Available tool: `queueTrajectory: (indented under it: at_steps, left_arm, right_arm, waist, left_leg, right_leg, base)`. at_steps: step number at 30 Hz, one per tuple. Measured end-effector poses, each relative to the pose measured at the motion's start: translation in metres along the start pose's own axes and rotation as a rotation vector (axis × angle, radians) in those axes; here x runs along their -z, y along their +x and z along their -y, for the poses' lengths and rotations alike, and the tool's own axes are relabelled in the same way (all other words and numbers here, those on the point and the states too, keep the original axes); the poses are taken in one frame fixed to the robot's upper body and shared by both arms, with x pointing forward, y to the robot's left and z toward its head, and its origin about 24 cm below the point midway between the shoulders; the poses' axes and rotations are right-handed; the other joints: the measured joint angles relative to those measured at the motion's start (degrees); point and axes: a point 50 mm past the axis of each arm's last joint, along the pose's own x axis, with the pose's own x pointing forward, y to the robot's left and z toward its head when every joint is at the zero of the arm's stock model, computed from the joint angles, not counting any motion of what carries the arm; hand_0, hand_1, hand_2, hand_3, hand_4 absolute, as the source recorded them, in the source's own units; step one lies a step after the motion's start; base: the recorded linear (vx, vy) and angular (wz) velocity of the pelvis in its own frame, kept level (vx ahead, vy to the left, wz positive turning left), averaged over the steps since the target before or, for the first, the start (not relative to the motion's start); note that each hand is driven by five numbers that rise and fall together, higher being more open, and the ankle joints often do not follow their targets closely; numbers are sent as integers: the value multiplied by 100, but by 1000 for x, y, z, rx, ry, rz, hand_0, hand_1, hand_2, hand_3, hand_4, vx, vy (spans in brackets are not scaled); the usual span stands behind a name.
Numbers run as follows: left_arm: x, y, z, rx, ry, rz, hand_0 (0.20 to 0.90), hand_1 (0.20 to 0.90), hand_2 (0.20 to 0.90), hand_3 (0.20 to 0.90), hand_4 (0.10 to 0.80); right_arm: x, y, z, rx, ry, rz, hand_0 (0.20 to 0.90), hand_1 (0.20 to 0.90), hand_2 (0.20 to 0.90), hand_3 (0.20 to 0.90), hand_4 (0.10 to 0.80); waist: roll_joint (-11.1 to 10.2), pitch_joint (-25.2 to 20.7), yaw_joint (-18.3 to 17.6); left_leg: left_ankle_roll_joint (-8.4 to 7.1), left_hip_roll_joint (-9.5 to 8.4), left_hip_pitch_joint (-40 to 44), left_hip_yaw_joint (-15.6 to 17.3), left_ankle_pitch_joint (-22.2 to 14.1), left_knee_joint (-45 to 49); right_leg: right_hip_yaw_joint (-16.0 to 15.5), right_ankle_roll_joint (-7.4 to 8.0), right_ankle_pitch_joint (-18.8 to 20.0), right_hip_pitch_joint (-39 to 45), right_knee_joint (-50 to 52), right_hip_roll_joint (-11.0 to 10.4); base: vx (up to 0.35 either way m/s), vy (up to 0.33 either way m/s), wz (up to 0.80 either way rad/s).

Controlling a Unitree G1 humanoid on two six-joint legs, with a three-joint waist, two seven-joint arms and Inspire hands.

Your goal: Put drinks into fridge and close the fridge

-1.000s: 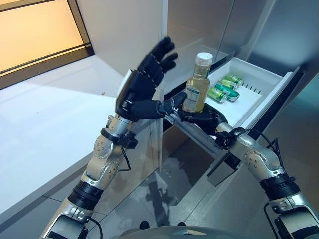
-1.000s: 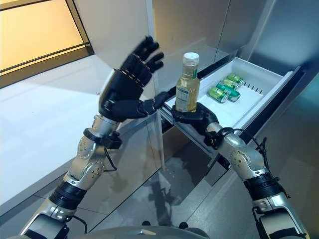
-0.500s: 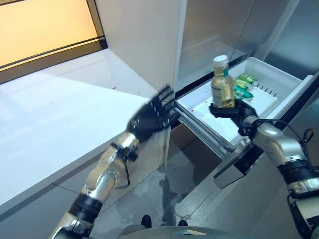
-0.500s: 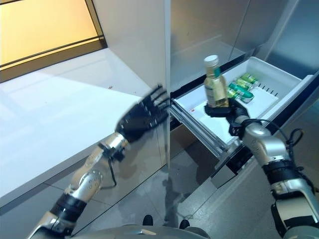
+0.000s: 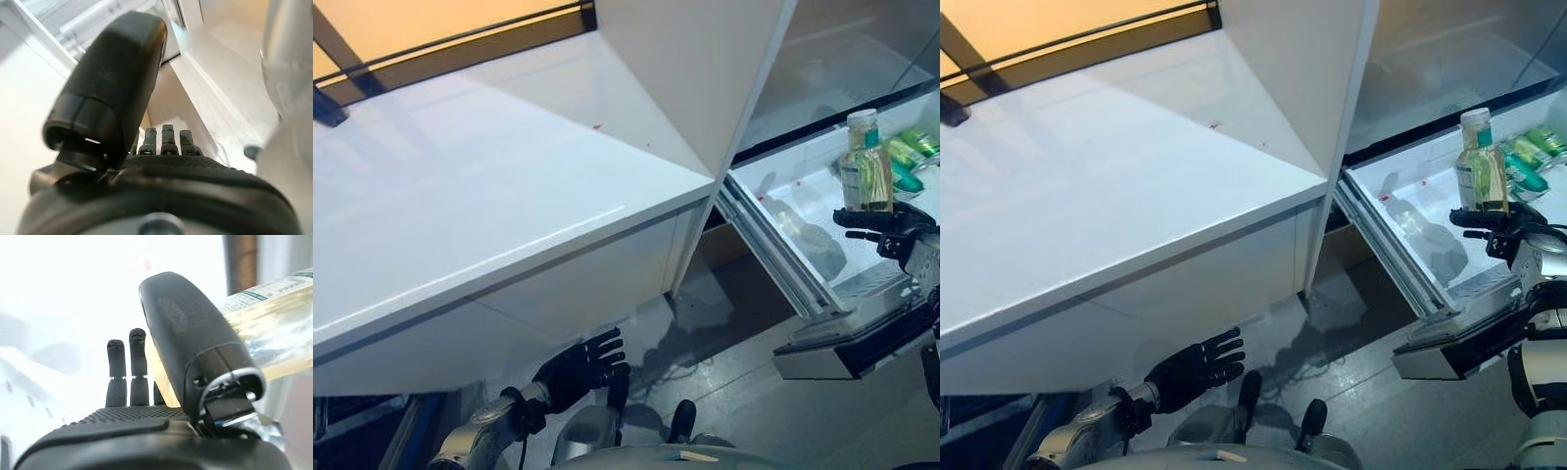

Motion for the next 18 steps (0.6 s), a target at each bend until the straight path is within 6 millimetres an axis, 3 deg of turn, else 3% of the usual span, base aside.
queueTrajectory:
  at_steps: [2, 9, 15, 18]
  left_arm:
    - [-6, 4, -9, -53, 69, 3, 900, 900, 900, 900, 800]
    - [-22, 3, -36, -228, 117, 22, 900, 900, 900, 900, 800]
    - [-49, 0, -51, -330, 119, 116, 900, 900, 900, 900, 800]
    - [-53, 0, -52, -347, 134, 121, 900, 900, 900, 900, 800]
  right_arm:
    - [-6, 0, 1, 13, -22, -15, 300, 300, 300, 200, 100]
    - [8, 1, -2, 8, -53, -134, 300, 300, 300, 200, 100]
    - [-14, -1, -4, 17, -62, -89, 300, 300, 300, 200, 100]
    - [-21, -1, -5, 20, -79, -80, 300, 300, 300, 200, 100]
  waist:
    - [-10, 312, 22]
    - [-117, 784, 80]
    - [-260, 1292, 56]
    - [-276, 1336, 65]
  left_leg:
    - [-22, 18, -91, 0, 44, 2]
    - [-22, 12, -296, 20, 58, 5]
    - [-21, 18, -310, 115, 57, 66]
    - [-21, 22, -363, 155, 56, 99]
  right_leg:
    - [-19, -45, 32, -81, 1, 6]
    - [-9, -58, 43, -275, 3, 2]
    - [19, -58, 44, -282, 33, -4]
    - [69, -58, 44, -366, 95, -9]
  base:
    - [-14, -48, 7]
    - [-5, -53, 3]
    - [-28, -21, -3]
    - [-32, 0, -7]
